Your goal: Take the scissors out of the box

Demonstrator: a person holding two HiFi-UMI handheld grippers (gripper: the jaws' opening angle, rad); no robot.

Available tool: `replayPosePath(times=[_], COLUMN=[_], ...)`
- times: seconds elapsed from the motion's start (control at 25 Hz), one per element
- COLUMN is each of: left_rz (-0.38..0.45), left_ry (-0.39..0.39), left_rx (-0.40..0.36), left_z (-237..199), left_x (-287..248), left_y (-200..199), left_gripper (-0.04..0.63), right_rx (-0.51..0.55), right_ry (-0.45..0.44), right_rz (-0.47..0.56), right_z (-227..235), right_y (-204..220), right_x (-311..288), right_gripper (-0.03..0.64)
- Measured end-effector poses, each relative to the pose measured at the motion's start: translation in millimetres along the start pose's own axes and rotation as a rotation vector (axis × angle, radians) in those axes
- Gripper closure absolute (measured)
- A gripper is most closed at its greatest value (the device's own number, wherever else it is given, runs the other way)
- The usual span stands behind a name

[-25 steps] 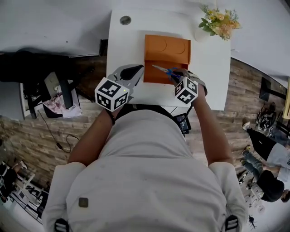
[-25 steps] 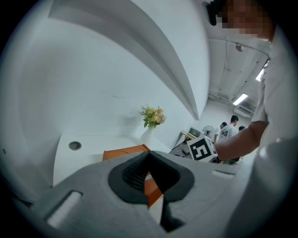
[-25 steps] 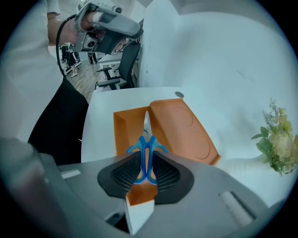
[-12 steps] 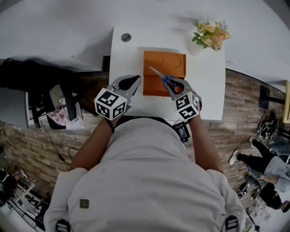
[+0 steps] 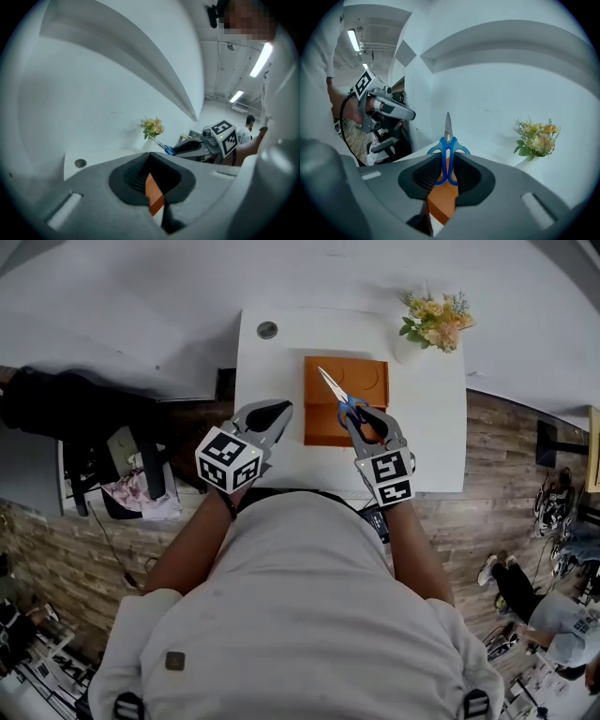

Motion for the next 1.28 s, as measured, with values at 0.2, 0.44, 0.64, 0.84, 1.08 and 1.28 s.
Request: replayPosePath(times=[0.2,0.44,0.64,0.84,1.08,1.28], left_rz=[-0.002,-0.008,-0.004,-0.01,-0.007,0.005], left_ry=[0.064,0.129,0.168,0.216,0.264,0.283], left_rx=[-0.012,-0.045,-0.052,-0.047,-0.06,-0.089], left_z=[-6.7,-16.9,-26.5,-31.9,-27.0,-8.3], left_x=[18.2,57.2,93.1,118.8,127.6,133.4], left_y=[0.7,1.3,7.5,19.9,29.1,24.5], left_gripper=[0.591,0.591,0.591,0.591,0.591,0.591], right_rx=[-0.062,-0.096,-0.127,-0.149,-0.17,-0.167], right_ry=[0.059,0.111,0.156,0.195,0.22,0.228], right_rz=[0.025,0.035,0.04,0.038,0.014,0.026], right_z=[-22.1,-64.0,-104.5,-142.4,-175.3,-185.7], right_y=[-14.4,-30.7,-40.8,-44.8,-35.7,-30.0], right_x=[7.2,16.0,23.2,30.4,44.6,62.1], right_gripper=[0.522,0.522,0.522,0.522,0.522,0.522])
Point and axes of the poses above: the fingertips, and each gripper's own axes: x backward along the fingers, z to its right, y out of its underside, the point moved 9 cm from there along x, backward along the fingers, and after that the axes turned 1 degree about y, right-handed, at the moved point
